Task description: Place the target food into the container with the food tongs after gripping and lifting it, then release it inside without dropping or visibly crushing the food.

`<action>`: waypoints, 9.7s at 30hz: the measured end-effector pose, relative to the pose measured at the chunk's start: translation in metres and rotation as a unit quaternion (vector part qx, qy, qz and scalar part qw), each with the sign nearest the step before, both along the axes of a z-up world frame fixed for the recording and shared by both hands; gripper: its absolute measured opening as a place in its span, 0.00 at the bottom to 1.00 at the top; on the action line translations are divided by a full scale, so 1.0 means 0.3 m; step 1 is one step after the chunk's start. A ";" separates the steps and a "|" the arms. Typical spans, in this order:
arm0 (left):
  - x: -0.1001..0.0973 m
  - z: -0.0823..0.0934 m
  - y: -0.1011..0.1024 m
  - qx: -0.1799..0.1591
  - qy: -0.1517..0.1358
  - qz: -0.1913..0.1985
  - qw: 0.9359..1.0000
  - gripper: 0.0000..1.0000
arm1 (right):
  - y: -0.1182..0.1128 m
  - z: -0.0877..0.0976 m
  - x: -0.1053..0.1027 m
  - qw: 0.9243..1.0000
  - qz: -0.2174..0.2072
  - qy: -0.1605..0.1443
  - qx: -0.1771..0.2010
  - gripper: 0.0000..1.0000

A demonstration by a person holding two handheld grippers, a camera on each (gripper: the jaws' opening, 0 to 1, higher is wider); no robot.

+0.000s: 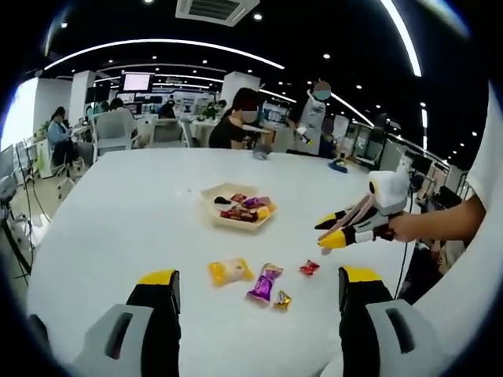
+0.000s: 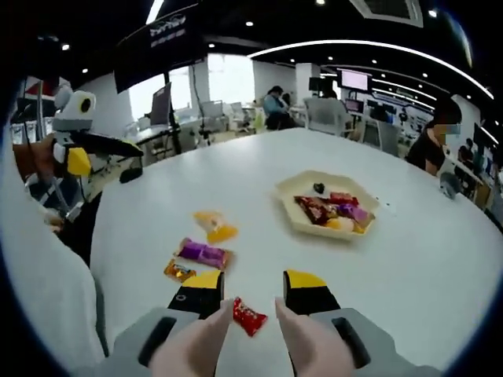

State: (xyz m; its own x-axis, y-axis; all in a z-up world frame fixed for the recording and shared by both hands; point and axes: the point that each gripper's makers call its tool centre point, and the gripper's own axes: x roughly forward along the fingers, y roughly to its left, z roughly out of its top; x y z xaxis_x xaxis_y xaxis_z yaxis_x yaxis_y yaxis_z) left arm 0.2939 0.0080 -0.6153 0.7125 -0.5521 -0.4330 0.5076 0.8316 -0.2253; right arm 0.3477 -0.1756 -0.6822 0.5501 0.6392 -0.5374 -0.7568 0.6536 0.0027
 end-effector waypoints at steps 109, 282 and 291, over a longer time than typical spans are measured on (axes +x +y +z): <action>-0.111 -0.032 0.020 0.015 0.051 0.071 0.996 0.81 | 0.061 -0.165 0.025 0.999 0.028 0.019 0.012 0.29; 0.018 -0.046 -0.175 0.038 -0.011 -0.086 0.996 0.85 | -0.200 0.348 0.030 0.966 -0.209 0.010 0.151 0.19; 0.094 -0.042 -0.140 0.006 -0.023 -0.097 0.995 0.85 | -0.126 0.424 0.127 0.971 -0.203 -0.006 0.124 0.19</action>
